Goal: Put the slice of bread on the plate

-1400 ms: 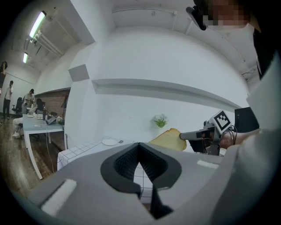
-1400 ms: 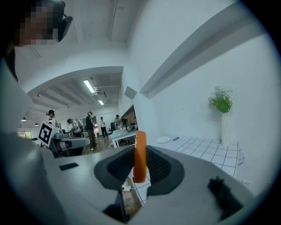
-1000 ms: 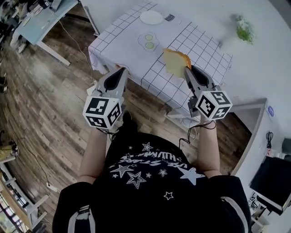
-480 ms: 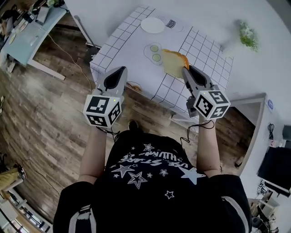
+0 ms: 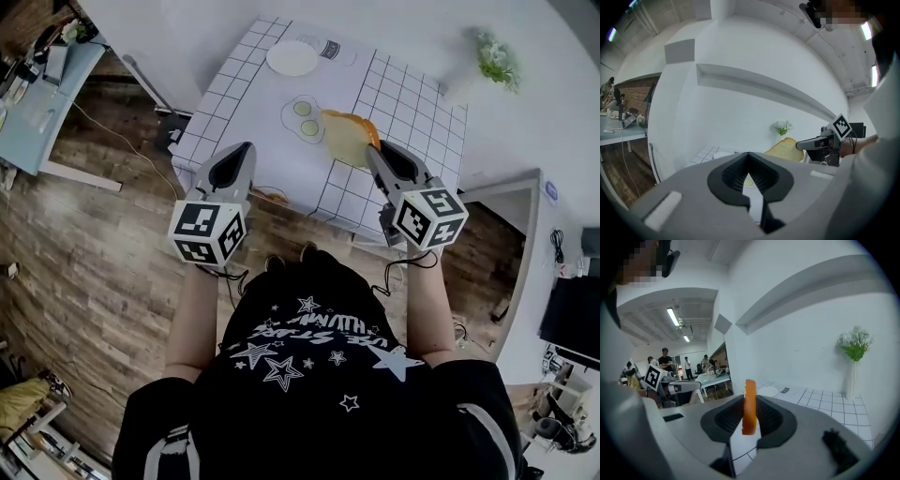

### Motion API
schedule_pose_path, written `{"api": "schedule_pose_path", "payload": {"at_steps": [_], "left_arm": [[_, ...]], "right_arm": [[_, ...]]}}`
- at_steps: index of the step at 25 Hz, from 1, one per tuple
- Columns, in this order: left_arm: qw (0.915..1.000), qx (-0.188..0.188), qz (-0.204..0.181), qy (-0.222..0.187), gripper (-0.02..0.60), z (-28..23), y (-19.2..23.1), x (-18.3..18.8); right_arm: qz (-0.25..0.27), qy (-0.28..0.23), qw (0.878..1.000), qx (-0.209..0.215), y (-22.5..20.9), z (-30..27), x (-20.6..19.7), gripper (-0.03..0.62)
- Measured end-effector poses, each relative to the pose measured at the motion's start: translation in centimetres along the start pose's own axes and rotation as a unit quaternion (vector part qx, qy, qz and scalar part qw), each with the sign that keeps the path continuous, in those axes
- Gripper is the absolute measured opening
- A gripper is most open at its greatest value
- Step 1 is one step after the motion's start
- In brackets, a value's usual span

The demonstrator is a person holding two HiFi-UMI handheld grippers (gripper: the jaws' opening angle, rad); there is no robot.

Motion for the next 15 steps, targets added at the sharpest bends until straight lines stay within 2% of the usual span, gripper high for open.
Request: {"api": "schedule_pose_path", "payload": {"at_steps": [7, 15], "left_arm": [[0.9999, 0.005, 0.004, 0.014, 0.009, -3.2, -0.1, 0.4], [0.9989, 0.043, -0.009, 0.017, 0.009, -6.5, 0.7, 2.8]], "right_arm": [[-0.016, -0.006, 1.000, 0.003, -3.7, -2.0, -0.1, 0.086], [-0.026, -0.030, 0.999, 0.036, -7.8, -6.5, 1.6, 0.086]]}}
Point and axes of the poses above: the fingertips, and each gripper's own axes: z backward along the fingers, y to its left, x out of its top, the point moved 8 cm from there along z, backward along the fingers, and after that the axes turned 4 degrees about z, right-handed, at the moved point
